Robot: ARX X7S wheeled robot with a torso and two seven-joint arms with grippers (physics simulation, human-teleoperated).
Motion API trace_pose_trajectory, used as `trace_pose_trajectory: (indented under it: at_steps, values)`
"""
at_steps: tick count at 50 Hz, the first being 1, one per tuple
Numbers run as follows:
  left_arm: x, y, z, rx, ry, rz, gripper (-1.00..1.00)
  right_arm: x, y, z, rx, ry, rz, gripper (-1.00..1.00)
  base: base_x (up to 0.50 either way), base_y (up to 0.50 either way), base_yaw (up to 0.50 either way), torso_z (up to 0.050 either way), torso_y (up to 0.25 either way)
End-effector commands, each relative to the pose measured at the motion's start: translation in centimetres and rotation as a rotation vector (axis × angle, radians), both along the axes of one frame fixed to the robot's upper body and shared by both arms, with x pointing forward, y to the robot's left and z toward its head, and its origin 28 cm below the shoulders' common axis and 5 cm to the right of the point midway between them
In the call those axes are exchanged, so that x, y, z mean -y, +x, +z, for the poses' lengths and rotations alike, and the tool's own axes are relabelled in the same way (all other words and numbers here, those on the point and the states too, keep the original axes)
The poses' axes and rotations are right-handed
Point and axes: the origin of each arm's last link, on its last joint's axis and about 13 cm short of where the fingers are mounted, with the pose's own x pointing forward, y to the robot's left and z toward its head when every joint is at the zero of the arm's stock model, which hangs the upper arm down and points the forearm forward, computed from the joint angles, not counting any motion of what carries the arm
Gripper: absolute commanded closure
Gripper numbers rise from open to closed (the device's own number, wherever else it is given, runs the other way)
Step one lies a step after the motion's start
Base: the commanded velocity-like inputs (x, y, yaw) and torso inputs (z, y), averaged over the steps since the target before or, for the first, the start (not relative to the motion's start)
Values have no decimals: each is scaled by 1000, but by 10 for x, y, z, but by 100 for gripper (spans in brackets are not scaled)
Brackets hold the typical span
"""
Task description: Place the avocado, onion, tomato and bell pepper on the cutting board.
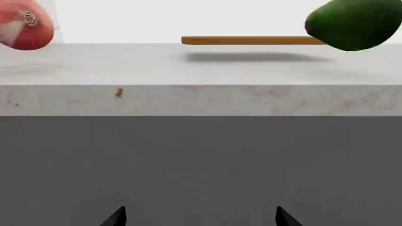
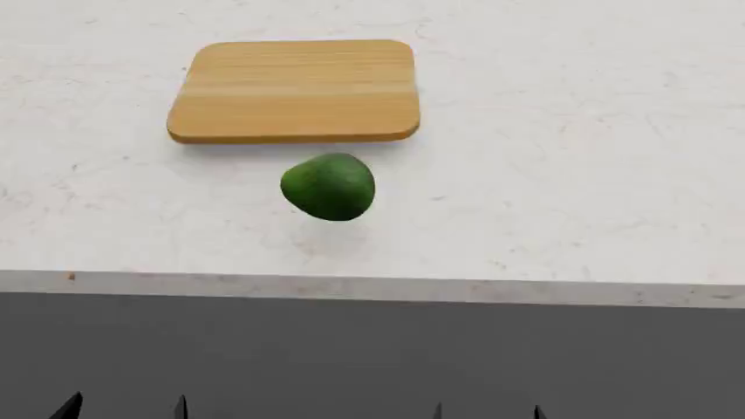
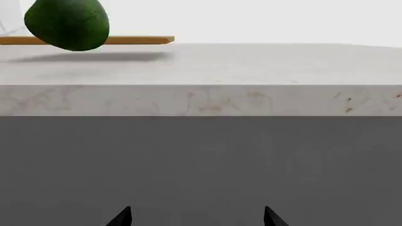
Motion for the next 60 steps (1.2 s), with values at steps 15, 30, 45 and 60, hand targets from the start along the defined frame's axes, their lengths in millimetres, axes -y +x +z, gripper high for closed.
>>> trace_pose_trajectory:
  at_steps: [15, 30, 45, 60]
  values:
    - [0, 0, -1, -3, 9, 1, -100, 0, 0, 0, 0, 0, 0, -100, 0, 0, 0, 0, 0]
    - [1, -1, 1, 3, 14, 12, -100, -2, -1, 1, 1, -24, 4, -100, 0, 332, 0, 0, 0]
    - [1, -1, 1, 10, 20, 13, -100, -1, -1, 2, 6, -23, 2, -100, 0, 500, 0, 0, 0]
    - [1, -2, 1, 13, 29, 15, -100, -1, -2, 2, 14, -18, -1, -100, 0, 467, 0, 0, 0]
